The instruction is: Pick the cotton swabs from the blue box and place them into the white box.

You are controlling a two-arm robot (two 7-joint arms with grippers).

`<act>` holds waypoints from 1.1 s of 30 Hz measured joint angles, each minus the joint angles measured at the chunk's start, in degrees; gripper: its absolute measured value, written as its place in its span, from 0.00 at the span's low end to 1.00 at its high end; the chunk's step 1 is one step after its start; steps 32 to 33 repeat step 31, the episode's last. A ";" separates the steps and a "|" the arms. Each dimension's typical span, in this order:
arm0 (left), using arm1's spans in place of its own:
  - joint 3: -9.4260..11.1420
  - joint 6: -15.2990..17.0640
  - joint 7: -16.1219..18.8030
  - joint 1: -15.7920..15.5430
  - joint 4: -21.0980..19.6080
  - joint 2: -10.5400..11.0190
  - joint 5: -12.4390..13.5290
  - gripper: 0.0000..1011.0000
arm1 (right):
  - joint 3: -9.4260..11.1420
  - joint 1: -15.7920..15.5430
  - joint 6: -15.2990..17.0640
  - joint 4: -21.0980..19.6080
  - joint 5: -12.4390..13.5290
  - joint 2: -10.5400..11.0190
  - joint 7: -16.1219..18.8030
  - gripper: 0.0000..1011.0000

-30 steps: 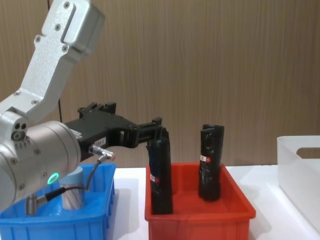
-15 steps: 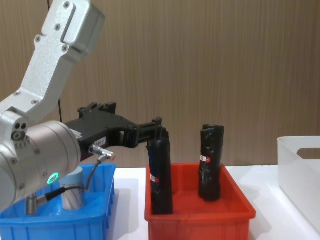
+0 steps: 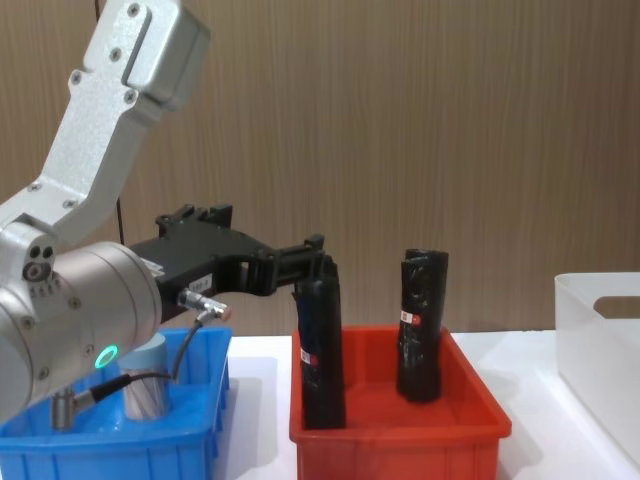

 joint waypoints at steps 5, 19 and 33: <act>0.00 0.00 0.00 0.00 0.00 0.00 0.00 0.99 | 0.16 -0.55 0.09 -0.79 0.04 -0.02 -0.13 0.99; 0.00 0.00 0.00 0.00 0.00 0.00 0.00 0.99 | 0.38 -1.37 0.21 -1.98 0.08 -0.02 -0.42 0.99; 0.00 0.00 0.00 0.00 0.00 0.00 0.00 0.99 | 0.44 -1.60 0.25 -2.30 0.06 -0.02 -0.49 0.99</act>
